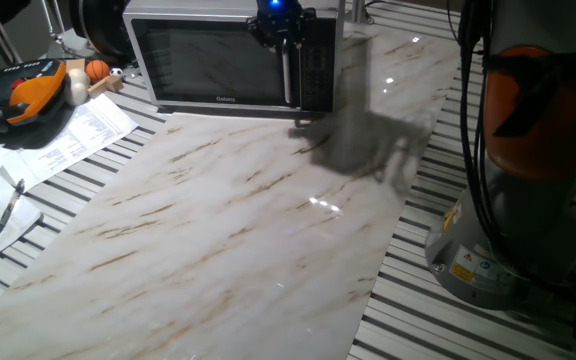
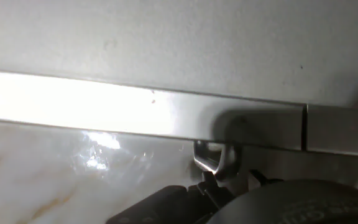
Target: Open the microwave door
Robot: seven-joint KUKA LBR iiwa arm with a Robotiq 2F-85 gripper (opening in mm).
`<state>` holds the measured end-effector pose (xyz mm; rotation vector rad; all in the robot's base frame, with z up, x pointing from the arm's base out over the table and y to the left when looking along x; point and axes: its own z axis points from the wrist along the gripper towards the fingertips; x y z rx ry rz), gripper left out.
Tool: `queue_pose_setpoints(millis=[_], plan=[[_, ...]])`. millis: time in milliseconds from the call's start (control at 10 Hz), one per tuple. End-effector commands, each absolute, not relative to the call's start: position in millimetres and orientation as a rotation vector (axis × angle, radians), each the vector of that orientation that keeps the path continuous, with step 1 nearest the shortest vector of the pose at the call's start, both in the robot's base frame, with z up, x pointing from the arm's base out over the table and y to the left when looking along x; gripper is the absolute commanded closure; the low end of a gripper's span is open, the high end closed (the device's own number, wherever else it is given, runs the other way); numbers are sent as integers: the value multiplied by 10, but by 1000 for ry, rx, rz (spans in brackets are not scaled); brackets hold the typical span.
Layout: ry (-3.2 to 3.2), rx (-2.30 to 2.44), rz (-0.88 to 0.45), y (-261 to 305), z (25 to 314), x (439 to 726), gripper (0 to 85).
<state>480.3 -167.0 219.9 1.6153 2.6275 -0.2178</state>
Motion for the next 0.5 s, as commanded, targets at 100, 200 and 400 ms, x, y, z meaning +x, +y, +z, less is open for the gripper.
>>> queue_pose_setpoints(millis=[100,200,400], plan=[[2610,1613,-220,-1688,2179,4839,510],[2605,1612,-215,-1694,2165,4861,510],[2606,1603,-208,-1718,2153,4880,510]])
